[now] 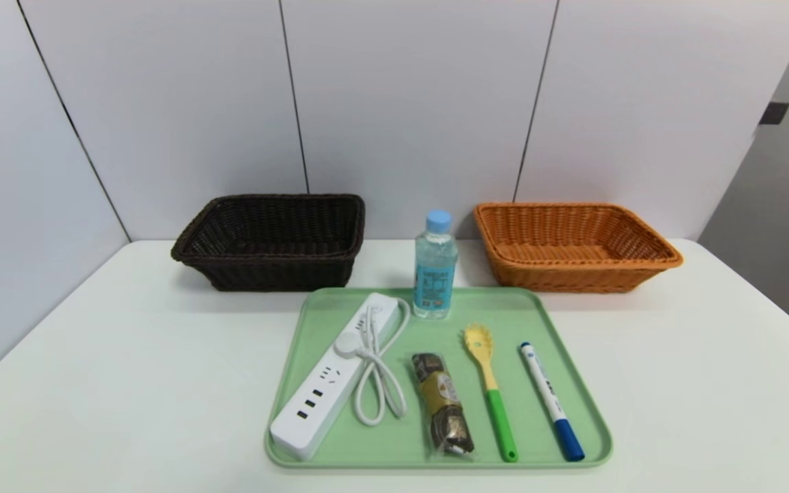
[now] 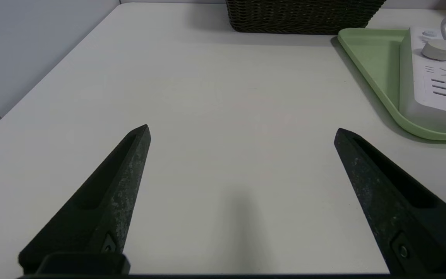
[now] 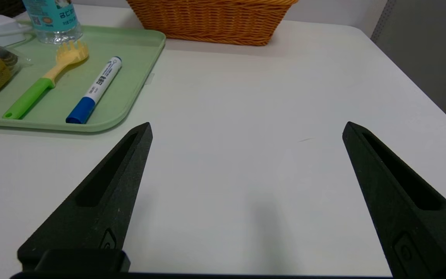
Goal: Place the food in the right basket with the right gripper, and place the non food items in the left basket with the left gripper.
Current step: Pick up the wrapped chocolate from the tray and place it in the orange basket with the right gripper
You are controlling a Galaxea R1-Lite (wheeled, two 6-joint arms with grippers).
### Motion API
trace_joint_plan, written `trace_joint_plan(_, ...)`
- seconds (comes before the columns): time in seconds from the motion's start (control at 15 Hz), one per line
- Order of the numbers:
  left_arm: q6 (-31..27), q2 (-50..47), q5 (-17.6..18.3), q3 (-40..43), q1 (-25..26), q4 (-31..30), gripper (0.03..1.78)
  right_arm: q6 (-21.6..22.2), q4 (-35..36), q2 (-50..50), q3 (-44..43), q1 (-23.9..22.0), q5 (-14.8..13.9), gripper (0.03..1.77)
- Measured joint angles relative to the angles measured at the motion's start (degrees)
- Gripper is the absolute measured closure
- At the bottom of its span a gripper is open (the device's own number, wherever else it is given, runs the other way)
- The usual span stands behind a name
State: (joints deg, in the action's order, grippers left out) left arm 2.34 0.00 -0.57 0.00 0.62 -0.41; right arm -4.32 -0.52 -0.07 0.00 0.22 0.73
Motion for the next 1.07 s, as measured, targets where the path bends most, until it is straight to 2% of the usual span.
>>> trace_joint_plan(0.33, -1.18, 0.00, 0.22, -0.40, 0.00, 0.63, 0.12, 0.40, -0.62, 0.15, -0.10, 0.00, 0.06, 0.10)
trace_joint_plan(0.53, -1.94, 2.15, 0.84, -9.53, -0.05, 5.75, 0.12, 0.16, -3.13, 3.02, -4.05, -0.04, 0.74, 0.10)
trace_joint_plan(0.73, -1.22, 11.76, 2.68, -27.97, -0.27, 18.24, 0.12, 2.72, -8.40, 15.26, -16.46, -0.12, 1.00, 0.10)
trace_joint_plan(0.93, -0.98, 26.23, 5.72, -41.42, -0.41, 27.54, 0.12, 6.62, -14.87, 34.06, -35.72, 0.85, 1.06, 0.10)
trace_joint_plan(1.07, -0.80, 36.05, 6.57, -49.12, -0.41, 31.78, 0.12, 8.56, -20.18, 46.82, -49.92, 3.57, 0.69, 0.10)
